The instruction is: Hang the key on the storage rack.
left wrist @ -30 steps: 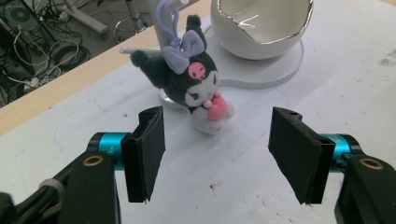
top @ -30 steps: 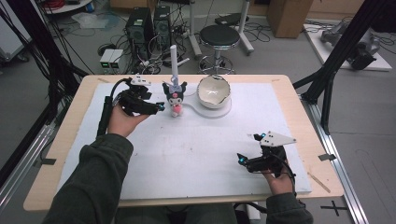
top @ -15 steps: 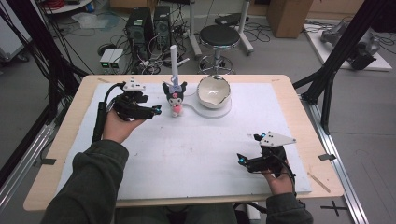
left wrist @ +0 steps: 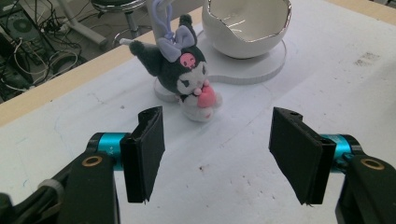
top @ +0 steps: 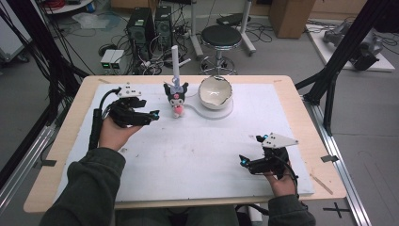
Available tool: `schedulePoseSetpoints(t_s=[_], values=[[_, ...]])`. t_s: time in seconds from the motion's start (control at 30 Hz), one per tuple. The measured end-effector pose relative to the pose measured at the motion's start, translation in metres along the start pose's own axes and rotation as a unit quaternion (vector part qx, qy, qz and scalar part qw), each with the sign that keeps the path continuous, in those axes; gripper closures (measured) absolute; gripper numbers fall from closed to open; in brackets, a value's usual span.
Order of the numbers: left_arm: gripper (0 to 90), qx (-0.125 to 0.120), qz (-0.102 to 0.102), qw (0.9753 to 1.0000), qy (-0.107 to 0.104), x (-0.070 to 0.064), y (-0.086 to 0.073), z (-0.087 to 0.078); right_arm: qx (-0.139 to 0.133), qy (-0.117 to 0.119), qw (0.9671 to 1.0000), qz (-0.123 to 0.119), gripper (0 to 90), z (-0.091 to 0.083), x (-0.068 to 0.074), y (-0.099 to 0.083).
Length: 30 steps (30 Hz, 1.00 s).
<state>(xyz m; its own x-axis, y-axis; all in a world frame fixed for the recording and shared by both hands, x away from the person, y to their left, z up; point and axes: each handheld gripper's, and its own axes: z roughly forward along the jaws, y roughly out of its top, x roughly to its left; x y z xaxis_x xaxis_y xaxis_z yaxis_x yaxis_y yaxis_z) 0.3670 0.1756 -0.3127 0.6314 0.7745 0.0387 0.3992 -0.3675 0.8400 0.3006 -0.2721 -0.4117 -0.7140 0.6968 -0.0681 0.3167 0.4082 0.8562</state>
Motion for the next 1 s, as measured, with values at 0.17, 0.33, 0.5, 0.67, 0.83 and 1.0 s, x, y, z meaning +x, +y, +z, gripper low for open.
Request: schedulePoseSetpoints(t_s=[0.17, 0.33, 0.5, 0.67, 0.83, 1.0], values=[[36.1, -0.002, 0.001, 1.0, -0.002, -0.002, -0.003, -0.002, 0.0, -0.001, 1.0, 0.0, 2.4, 0.0, 0.0, 0.0], [36.0, -0.003, 0.0, 1.0, -0.003, -0.003, -0.006, -0.004, 0.002, 0.0, 1.0, 0.0, 2.4, -0.001, 0.001, 0.0], [36.0, -0.006, -0.001, 1.0, -0.005, -0.004, -0.007, -0.004, 0.002, -0.003, 1.0, 0.002, 2.4, -0.003, 0.002, -0.001], [35.8, -0.008, -0.001, 1.0, -0.006, -0.007, -0.008, -0.005, -0.002, -0.007, 1.0, 0.006, 2.4, -0.007, 0.001, -0.003], [35.6, -0.01, 0.001, 0.9999, -0.006, -0.009, -0.011, -0.008, -0.002, -0.005, 1.0, 0.004, 2.4, -0.006, 0.001, -0.002], [35.6, -0.015, -0.001, 0.9999, -0.005, -0.01, -0.016, -0.012, 0.0, -0.004, 1.0, 0.003, 2.4, -0.005, 0.001, -0.002]])
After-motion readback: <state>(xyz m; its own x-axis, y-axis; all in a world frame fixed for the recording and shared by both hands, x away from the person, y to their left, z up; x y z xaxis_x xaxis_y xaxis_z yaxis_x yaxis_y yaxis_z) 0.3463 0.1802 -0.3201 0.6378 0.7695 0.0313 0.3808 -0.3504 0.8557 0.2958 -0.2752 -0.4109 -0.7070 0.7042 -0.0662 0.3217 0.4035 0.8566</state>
